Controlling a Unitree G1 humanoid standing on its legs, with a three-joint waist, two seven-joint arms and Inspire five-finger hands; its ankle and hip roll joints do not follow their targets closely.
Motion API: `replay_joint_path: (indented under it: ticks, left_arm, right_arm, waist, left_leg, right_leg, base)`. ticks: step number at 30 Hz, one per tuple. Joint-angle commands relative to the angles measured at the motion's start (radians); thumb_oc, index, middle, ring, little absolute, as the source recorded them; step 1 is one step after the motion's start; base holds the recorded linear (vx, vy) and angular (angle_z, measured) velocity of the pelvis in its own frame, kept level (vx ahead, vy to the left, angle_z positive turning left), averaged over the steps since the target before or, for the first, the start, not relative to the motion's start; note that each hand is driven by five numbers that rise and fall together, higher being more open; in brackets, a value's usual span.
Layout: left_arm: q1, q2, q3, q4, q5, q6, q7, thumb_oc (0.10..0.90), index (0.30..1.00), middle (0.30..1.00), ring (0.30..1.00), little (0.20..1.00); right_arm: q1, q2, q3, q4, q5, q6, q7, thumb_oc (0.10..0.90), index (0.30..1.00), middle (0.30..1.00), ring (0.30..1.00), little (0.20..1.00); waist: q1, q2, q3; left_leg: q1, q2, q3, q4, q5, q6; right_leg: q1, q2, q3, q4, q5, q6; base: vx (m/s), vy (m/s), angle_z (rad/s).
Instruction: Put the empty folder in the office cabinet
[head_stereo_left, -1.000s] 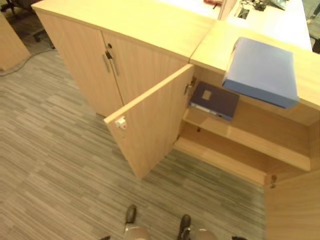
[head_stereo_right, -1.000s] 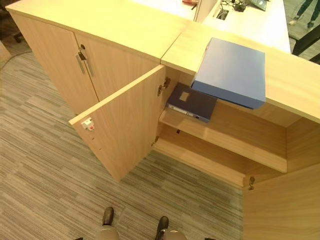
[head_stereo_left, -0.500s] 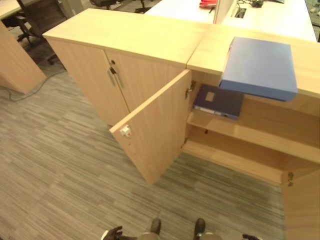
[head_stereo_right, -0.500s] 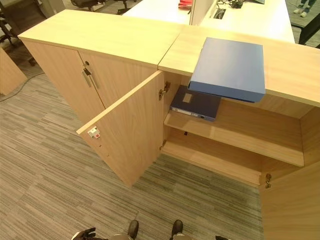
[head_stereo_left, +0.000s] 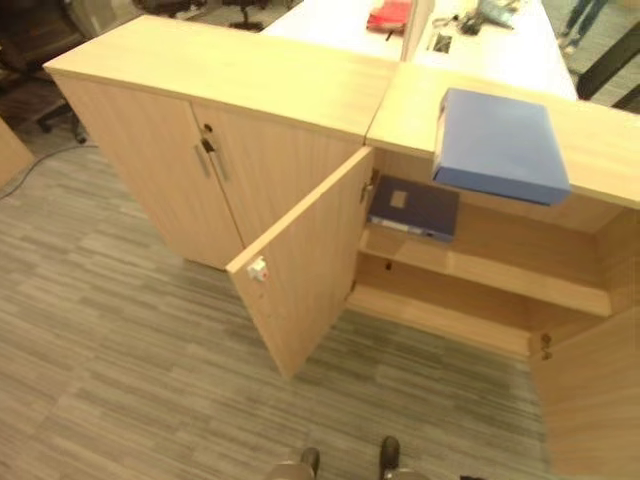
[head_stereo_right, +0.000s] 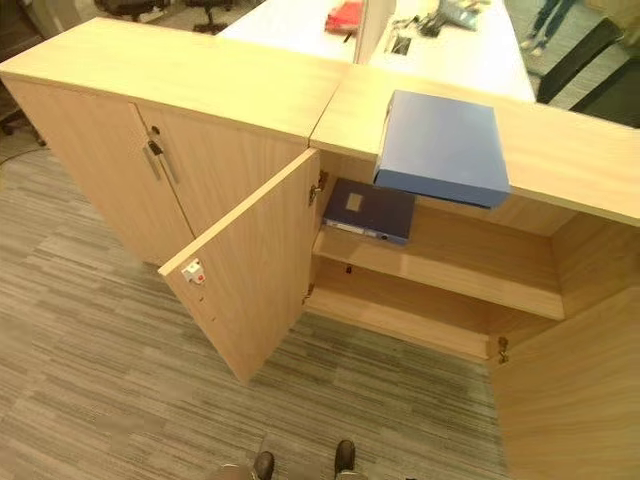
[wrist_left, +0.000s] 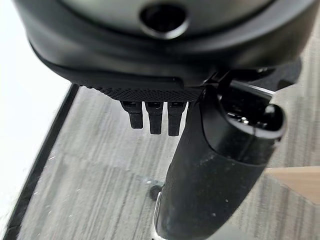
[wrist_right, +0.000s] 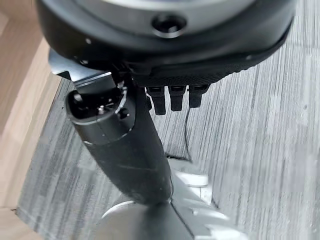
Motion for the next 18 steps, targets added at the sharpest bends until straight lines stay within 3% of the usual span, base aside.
replay_joint_path:
  ticks: [1, 2, 5, 10, 14, 16, 18]
  left_arm:
    - [-0.009, 0.036, 0.031, -0.002, 0.031, -0.014, 0.013, 0.8, 0.9, 0.9, 0.9, 0.9]
    - [-0.005, 0.039, 0.038, -0.003, 0.033, -0.013, 0.015, 0.8, 0.9, 0.9, 0.9, 0.9]
    - [-0.011, 0.046, 0.038, -0.001, 0.035, -0.015, 0.019, 0.8, 0.9, 0.9, 0.9, 0.9]
    - [-0.023, 0.054, 0.049, 0.009, 0.034, -0.024, 0.034, 0.8, 0.9, 0.9, 0.9, 0.9]
    - [-0.015, 0.062, 0.079, 0.028, 0.02, -0.023, 0.04, 0.8, 0.9, 0.9, 0.9, 0.9]
    - [-0.005, 0.067, 0.086, 0.034, 0.028, -0.023, 0.04, 0.8, 0.9, 0.9, 0.9, 0.9]
    - [0.003, 0.071, 0.088, 0.045, 0.038, -0.025, 0.042, 0.8, 0.9, 0.9, 0.9, 0.9]
  right_arm:
    - [-0.008, -0.033, 0.034, -0.041, -0.042, 0.001, 0.014, 0.8, 0.9, 0.9, 0.9, 0.9]
    - [-0.01, -0.031, 0.031, -0.052, -0.047, 0.003, 0.015, 0.8, 0.9, 0.9, 0.9, 0.9]
    - [-0.018, -0.035, 0.026, -0.067, -0.046, 0.001, 0.011, 0.8, 0.9, 0.9, 0.9, 0.9]
    - [-0.025, -0.046, -0.005, -0.072, -0.034, 0.004, 0.004, 0.8, 0.9, 0.9, 0.9, 0.9]
    - [0.006, -0.039, -0.028, -0.054, -0.031, 0.01, 0.009, 0.8, 0.9, 0.9, 0.9, 0.9]
    - [0.029, -0.03, -0.032, -0.039, -0.035, 0.017, 0.018, 0.8, 0.9, 0.9, 0.9, 0.9]
    - [0.037, -0.022, -0.016, -0.025, -0.051, 0.018, 0.026, 0.8, 0.9, 0.9, 0.9, 0.9]
  waist:
    - [0.018, 0.073, 0.011]
    - [0.026, 0.076, 0.017]
    - [0.022, 0.078, 0.025]
    - [-0.009, 0.059, 0.057]
    - [-0.03, 0.031, 0.065]
    - [-0.033, 0.008, 0.058]
    - [-0.032, -0.008, 0.042]
  left_leg:
    - [-0.019, -0.03, -0.034, -0.154, 0.104, 0.018]
    - [0.009, -0.015, -0.014, -0.153, 0.08, 0.02]
    - [0.013, 0.001, -0.028, -0.141, 0.064, 0.009]
    - [0.036, 0.021, -0.087, -0.099, 0.0, -0.034]
    - [0.094, 0.062, -0.158, -0.099, -0.045, -0.063]
    - [0.131, 0.1, -0.184, -0.12, -0.055, -0.089]
    - [0.161, 0.158, -0.189, -0.144, -0.054, -0.122]
  right_leg:
    - [0.033, 0.026, -0.117, 0.272, -0.18, 0.003]
    - [0.015, -0.05, -0.183, 0.283, -0.124, 0.009]
    - [0.0, -0.093, -0.209, 0.207, -0.088, 0.004]
    - [-0.05, -0.151, -0.133, -0.072, 0.038, 0.058]
    - [-0.074, -0.177, -0.037, -0.119, 0.111, 0.085]
    - [-0.059, -0.168, -0.02, -0.087, 0.097, 0.094]
    - [-0.037, -0.157, -0.072, -0.068, 0.05, 0.107]
  base:
    - [0.14, 0.049, -0.93]
    - [0.07, -0.009, -1.01]
    - [0.08, -0.091, -0.45]
    - [0.16, -0.243, 0.0]
    - [0.3, -0.408, 0.48]
    - [0.3, -0.486, 0.81]
    - [0.27, -0.568, 0.82]
